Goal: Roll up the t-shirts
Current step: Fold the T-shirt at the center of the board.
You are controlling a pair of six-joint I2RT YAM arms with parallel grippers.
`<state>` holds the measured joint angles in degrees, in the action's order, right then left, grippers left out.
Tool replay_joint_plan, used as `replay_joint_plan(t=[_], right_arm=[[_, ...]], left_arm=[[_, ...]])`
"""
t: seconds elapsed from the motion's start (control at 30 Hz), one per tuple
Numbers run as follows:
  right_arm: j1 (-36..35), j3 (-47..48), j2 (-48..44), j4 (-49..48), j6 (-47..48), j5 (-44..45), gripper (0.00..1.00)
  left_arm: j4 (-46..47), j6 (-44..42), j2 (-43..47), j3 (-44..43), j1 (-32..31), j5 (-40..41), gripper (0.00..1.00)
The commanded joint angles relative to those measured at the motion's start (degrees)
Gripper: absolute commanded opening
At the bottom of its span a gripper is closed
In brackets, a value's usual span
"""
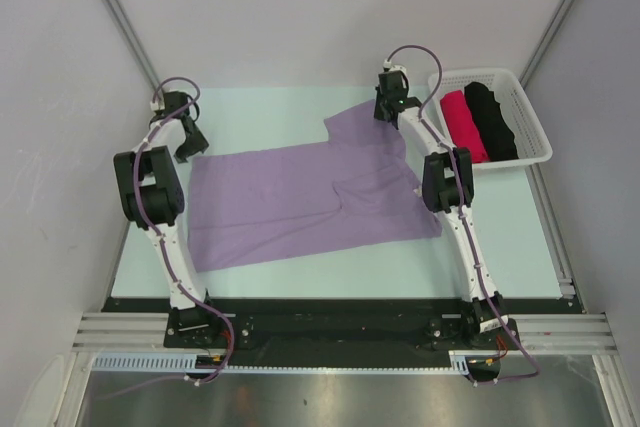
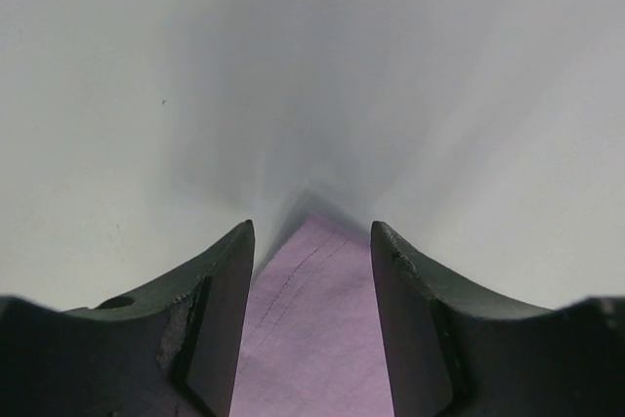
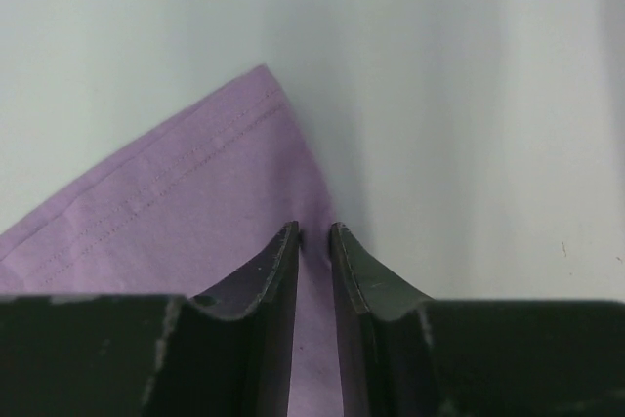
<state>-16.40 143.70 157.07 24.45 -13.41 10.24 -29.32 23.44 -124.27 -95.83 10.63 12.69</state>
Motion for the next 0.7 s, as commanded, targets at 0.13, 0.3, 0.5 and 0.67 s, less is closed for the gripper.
replay_joint_plan(t=[0.13,0.3,0.5,0.67], right_arm=[[-1.8,0.0,-0.3,2.0,1.6,0.0,0.15],[-1.8,-1.2,-0.8,1.1,1.7,-0.1,0.12],[-1.7,-1.7,-1.4,0.5,1.8,0.2,0.09],[-1.6,-3.0,-3.0,-0.6,2.2,0.6,0.06]], left_arm=[[-0.9,-0.3,-2.5,-3.9,0.5,-1.3,0.54],[-0.8,0.1,-3.3,-4.8,0.4,-1.4,0.5],[-1.2,0.1,-3.6,-4.8,0.4,-1.4,0.36],[-1.3,0.1,-3.3,-4.6,0.4,-1.1,0.19]])
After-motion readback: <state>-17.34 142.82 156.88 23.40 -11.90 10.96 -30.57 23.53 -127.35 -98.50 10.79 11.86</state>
